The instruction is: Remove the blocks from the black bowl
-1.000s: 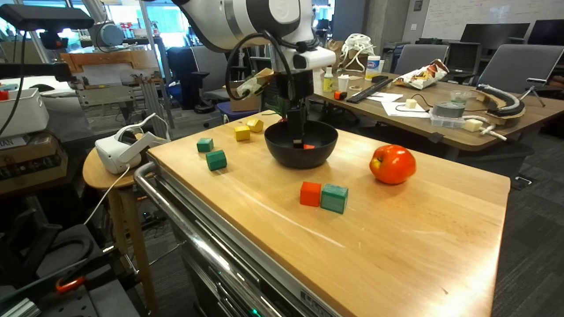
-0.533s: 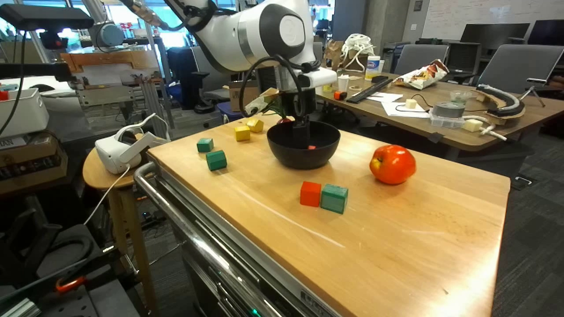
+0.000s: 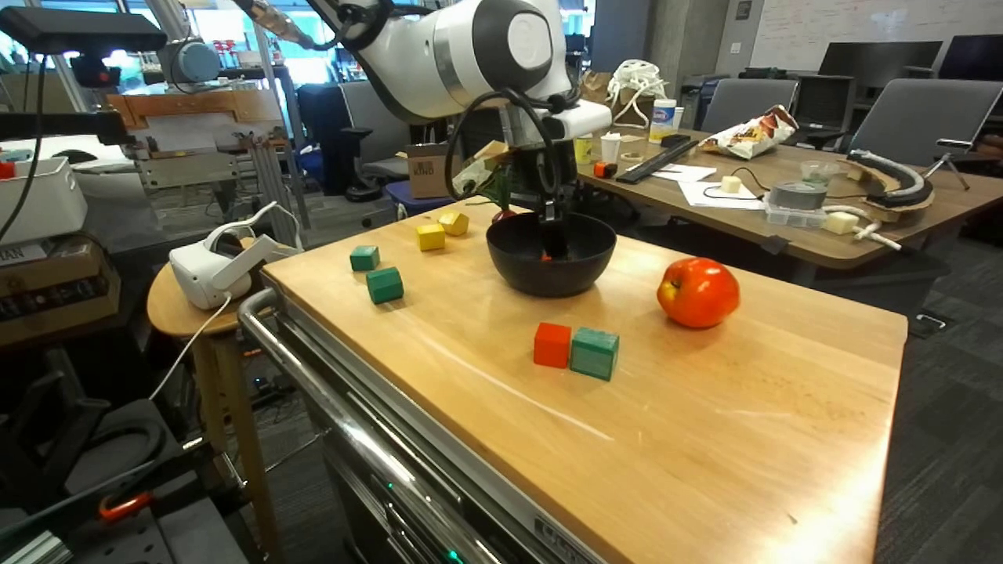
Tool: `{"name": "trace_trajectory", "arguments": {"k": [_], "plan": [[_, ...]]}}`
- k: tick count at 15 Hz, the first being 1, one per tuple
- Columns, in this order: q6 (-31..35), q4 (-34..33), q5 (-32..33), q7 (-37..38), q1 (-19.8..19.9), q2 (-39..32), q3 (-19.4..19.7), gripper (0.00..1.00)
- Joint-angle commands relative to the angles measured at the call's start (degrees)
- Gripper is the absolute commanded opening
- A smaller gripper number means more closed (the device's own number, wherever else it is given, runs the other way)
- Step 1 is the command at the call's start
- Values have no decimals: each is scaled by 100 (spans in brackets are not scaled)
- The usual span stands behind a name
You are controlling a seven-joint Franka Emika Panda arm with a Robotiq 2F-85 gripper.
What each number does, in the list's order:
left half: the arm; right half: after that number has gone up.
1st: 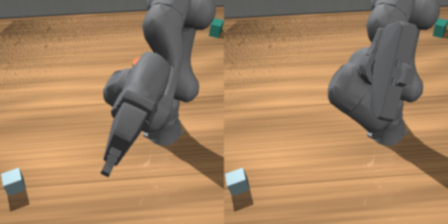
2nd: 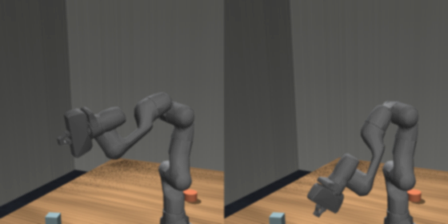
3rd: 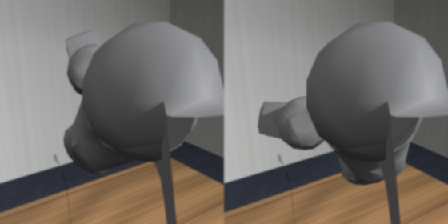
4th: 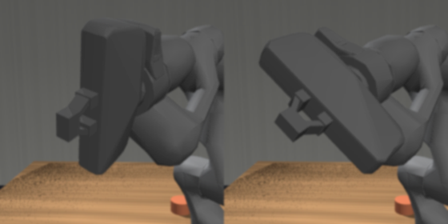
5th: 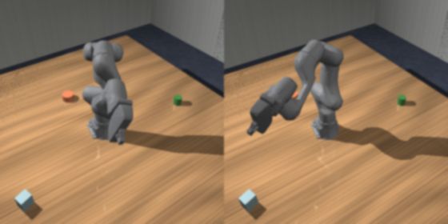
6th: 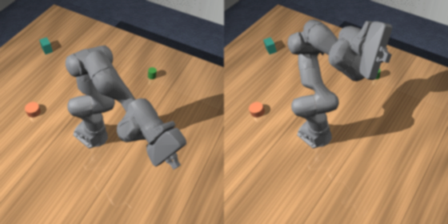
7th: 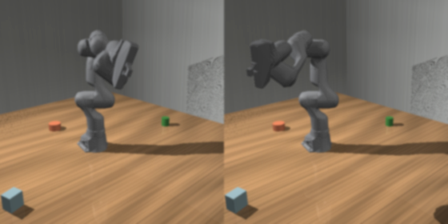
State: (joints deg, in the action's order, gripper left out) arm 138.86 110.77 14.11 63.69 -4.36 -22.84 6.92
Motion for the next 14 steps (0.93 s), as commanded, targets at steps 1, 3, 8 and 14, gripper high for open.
{"name": "trace_trajectory", "arguments": {"k": [1,3,8,14], "plan": [[374,112,-409,-245,73,248,-78,17],[688,394,-679,-642,173,601,-152,17],[345,1387,-1808,-2842,967,2042,-878,17],[-1824,2442,-2209,-3904,953,3786,-357,17]]}}
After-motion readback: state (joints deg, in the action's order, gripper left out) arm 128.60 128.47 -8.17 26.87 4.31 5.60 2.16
